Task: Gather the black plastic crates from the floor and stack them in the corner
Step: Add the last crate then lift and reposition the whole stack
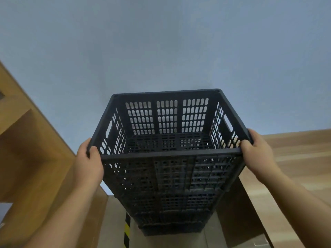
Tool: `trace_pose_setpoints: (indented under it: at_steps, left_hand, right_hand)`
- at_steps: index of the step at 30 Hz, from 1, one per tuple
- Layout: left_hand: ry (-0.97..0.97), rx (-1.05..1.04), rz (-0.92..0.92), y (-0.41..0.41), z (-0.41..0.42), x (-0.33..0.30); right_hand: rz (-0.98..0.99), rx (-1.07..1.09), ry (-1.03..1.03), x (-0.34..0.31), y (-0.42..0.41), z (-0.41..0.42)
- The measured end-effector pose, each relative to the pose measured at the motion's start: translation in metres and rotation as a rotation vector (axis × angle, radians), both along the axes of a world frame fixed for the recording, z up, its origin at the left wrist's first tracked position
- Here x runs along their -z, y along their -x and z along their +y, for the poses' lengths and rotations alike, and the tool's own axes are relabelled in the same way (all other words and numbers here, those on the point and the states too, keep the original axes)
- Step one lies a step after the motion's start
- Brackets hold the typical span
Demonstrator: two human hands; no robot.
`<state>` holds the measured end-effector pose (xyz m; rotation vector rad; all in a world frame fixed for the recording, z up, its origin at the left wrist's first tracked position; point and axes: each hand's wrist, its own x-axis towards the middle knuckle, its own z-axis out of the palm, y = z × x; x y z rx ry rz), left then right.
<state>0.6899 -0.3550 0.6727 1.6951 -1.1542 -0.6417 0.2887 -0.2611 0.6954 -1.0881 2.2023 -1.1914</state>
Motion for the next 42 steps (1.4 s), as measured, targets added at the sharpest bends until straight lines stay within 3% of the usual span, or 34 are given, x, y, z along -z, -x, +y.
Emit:
trace_pose_setpoints:
  at_steps: [15, 23, 36, 42]
  left_hand:
    - [-0.04, 0.084, -0.008, 0.003, -0.003, -0.008]
    - [-0.083, 0.03, 0.007, 0.01, 0.005, -0.011]
    - [-0.252, 0.04, -0.227, 0.016, 0.011, -0.028]
    - [-0.294, 0.204, -0.55, -0.008, 0.005, -0.037]
  right_hand:
    - [0.006, -0.017, 0.006, 0.007, 0.019, -0.021]
    - [-0.002, -0.047, 0.026, 0.009, 0.023, -0.013]
    - [0.031, -0.15, -0.047, 0.005, 0.034, -0.018]
    - [0.091, -0.104, -0.176, 0.0, 0.034, -0.02]
